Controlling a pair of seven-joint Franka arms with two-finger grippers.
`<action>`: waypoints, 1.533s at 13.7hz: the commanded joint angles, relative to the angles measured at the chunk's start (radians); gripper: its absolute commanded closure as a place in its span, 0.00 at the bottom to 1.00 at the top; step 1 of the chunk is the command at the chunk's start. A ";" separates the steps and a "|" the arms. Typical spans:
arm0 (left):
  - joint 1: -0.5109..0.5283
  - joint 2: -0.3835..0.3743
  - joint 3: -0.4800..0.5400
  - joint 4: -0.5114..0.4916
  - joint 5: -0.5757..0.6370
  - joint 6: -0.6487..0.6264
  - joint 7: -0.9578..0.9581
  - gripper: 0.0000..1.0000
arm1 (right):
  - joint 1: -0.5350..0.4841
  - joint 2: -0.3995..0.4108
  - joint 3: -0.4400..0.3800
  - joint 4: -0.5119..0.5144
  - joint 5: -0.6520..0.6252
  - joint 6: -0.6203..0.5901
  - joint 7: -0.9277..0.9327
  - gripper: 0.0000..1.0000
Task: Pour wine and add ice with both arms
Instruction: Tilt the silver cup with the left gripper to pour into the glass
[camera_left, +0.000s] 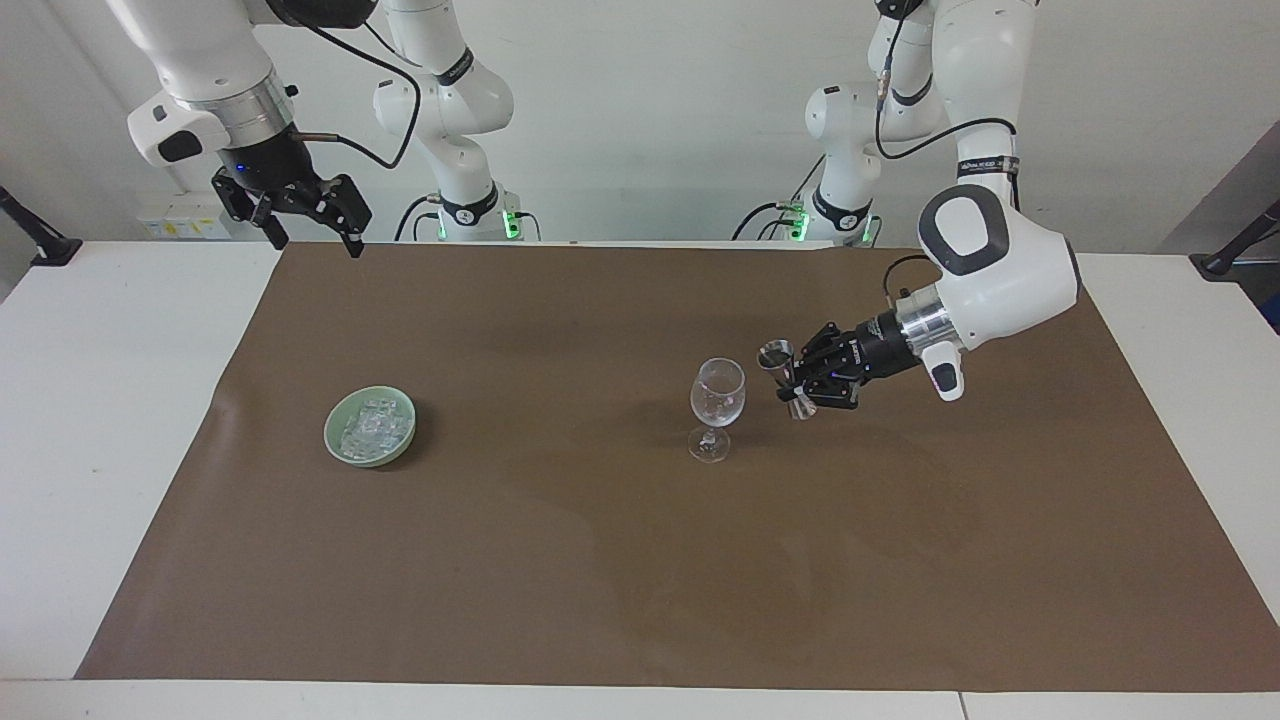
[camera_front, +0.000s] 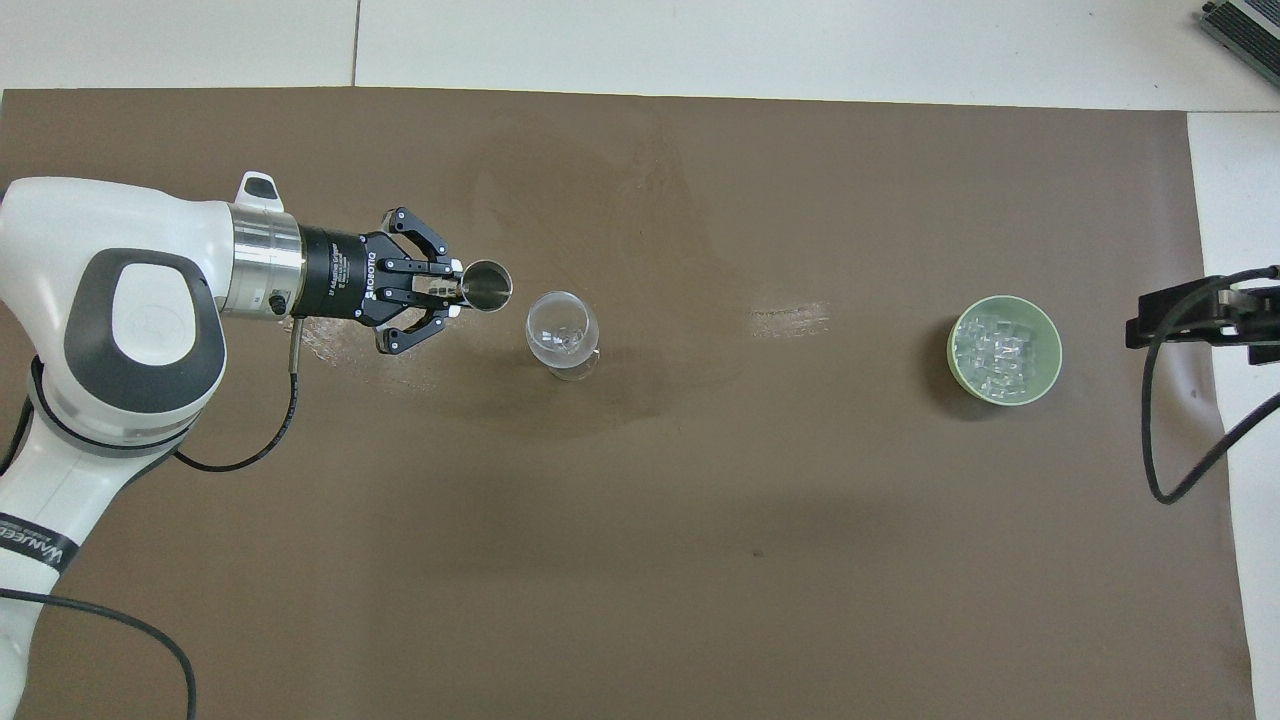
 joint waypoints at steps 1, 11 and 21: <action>-0.040 -0.040 0.016 -0.036 0.026 0.037 -0.052 1.00 | -0.002 -0.015 -0.002 -0.011 0.027 -0.007 -0.016 0.00; -0.090 -0.045 0.016 -0.025 0.222 0.091 -0.155 1.00 | -0.002 -0.015 -0.002 -0.011 0.027 -0.007 -0.016 0.00; -0.147 -0.047 0.015 -0.002 0.406 0.112 -0.279 1.00 | -0.002 -0.015 -0.002 -0.011 0.027 -0.007 -0.016 0.00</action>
